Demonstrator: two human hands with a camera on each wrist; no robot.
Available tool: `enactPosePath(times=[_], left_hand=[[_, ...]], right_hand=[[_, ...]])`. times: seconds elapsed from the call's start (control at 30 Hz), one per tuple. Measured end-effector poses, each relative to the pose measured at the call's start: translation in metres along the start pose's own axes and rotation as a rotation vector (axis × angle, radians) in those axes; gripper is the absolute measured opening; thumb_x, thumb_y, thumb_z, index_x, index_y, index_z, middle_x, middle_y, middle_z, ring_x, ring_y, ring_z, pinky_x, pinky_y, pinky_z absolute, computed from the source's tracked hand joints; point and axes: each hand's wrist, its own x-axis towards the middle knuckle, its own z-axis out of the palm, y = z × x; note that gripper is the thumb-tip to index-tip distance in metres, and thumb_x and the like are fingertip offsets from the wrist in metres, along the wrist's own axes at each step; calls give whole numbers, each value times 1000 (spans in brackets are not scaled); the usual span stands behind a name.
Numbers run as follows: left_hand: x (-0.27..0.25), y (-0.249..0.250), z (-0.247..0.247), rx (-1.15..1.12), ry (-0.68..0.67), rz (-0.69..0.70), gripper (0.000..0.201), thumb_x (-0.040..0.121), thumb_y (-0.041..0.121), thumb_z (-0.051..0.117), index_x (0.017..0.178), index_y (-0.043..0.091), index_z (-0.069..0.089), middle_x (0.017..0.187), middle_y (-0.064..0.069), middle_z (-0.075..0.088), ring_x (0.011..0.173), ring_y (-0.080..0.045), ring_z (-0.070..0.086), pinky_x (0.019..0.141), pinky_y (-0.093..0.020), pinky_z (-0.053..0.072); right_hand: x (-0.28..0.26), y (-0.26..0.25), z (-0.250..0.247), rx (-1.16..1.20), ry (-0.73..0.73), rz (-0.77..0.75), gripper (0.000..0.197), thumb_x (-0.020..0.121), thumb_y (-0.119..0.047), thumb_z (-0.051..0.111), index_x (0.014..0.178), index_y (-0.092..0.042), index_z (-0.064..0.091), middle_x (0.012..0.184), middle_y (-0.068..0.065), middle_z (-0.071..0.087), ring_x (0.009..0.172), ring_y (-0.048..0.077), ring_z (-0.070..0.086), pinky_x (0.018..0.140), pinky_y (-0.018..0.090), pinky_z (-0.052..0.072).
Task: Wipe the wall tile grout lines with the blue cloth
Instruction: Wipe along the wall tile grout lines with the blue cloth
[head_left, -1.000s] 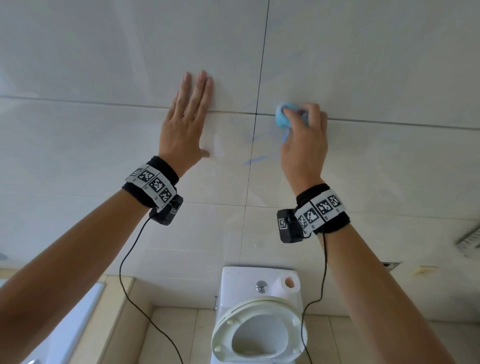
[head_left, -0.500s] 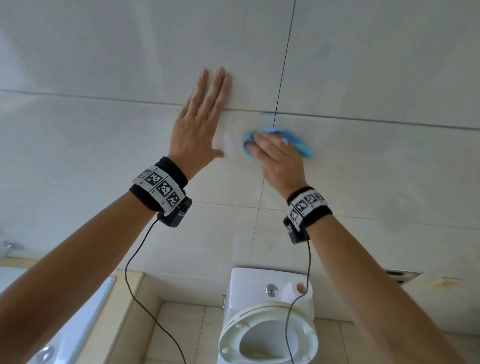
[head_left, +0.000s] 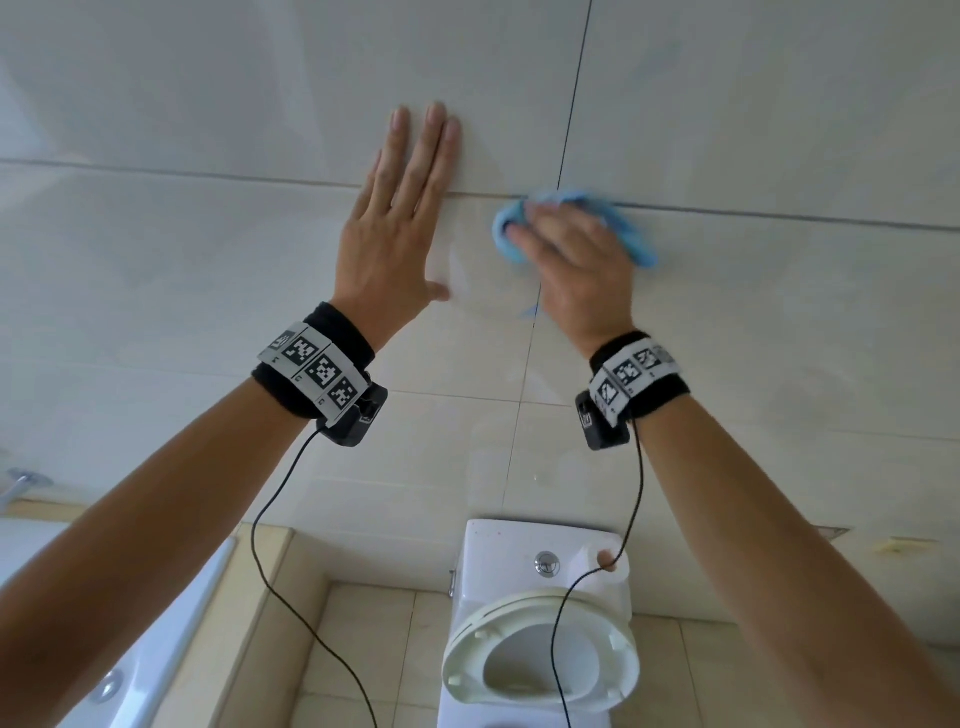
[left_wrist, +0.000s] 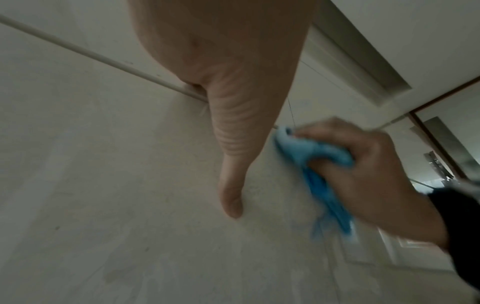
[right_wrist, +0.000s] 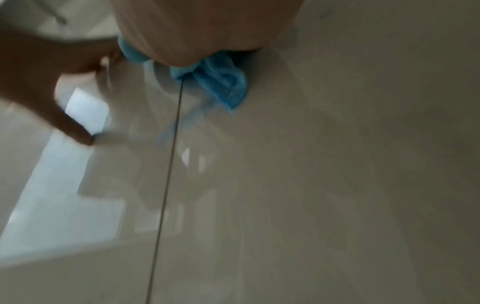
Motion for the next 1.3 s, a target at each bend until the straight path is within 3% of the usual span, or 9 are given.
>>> enactPosePath(times=[0.17, 0.3, 0.5, 0.63, 0.83, 0.93, 1.0, 1.13, 1.3], left_hand=[[-1, -1, 0, -10, 4, 5, 162, 48, 57, 96, 166, 7, -3, 176, -10, -2, 161, -36, -2, 132, -43, 11], [-2, 2, -1, -16, 6, 4, 161, 50, 56, 96, 166, 7, -4, 176, -10, -3, 161, -36, -2, 132, -43, 10], [-3, 8, 0, -27, 9, -19, 161, 50, 51, 98, 166, 7, -5, 175, -11, -4, 161, -38, -3, 132, -44, 12], [-3, 12, 1, -24, -2, -40, 163, 48, 54, 97, 166, 7, -5, 175, -11, -6, 161, -37, -3, 132, -43, 13], [-5, 12, -1, -33, -3, -35, 165, 46, 52, 99, 166, 8, -4, 175, -10, -5, 161, -37, -3, 132, -40, 13], [-10, 18, -2, -54, 3, -47, 163, 49, 48, 100, 166, 9, -6, 176, -9, -6, 162, -34, -5, 131, -38, 15], [-12, 27, -2, -88, 3, -60, 163, 50, 46, 101, 166, 9, -7, 176, -9, -6, 162, -31, -5, 132, -39, 12], [-11, 55, -5, -122, 44, -61, 158, 54, 46, 99, 166, 7, -5, 175, -12, -6, 162, -31, -5, 132, -42, 7], [-4, 73, 0, -157, 58, -179, 161, 53, 47, 100, 165, 4, -8, 173, -19, -9, 161, -36, -6, 132, -45, 11]], right_hand=[[-116, -18, 7, -19, -404, -270, 38, 98, 2, 58, 129, -16, 70, 135, 2, 68, 126, 21, 54, 88, 37, 52], [-113, -7, -6, -3, -512, -297, 42, 92, 2, 71, 131, -14, 67, 137, 5, 65, 124, 23, 56, 89, 37, 53], [19, 45, -43, -24, 107, 95, 29, 108, -9, 52, 120, -13, 78, 123, 7, 73, 112, 23, 57, 104, 33, 48], [20, 32, -20, -43, 229, 168, 29, 106, -8, 53, 117, -12, 79, 122, 8, 73, 112, 24, 60, 103, 35, 50], [-109, -30, 12, 28, -283, -42, 35, 103, 0, 53, 127, -17, 72, 134, 3, 68, 119, 23, 61, 87, 41, 57], [-136, -33, -3, 70, -414, 12, 41, 93, 1, 57, 128, -18, 68, 135, 2, 66, 125, 21, 57, 84, 42, 58], [-114, -20, -24, 64, -286, 177, 48, 86, 6, 63, 129, -16, 68, 132, 5, 68, 120, 24, 58, 90, 42, 56], [-49, 39, -80, -60, 319, 614, 47, 81, 10, 65, 124, -4, 73, 129, 15, 67, 118, 27, 53, 108, 24, 41], [-25, 69, -81, -118, 623, 812, 41, 78, 6, 68, 116, -6, 77, 118, 9, 73, 110, 24, 62, 99, 32, 51]])
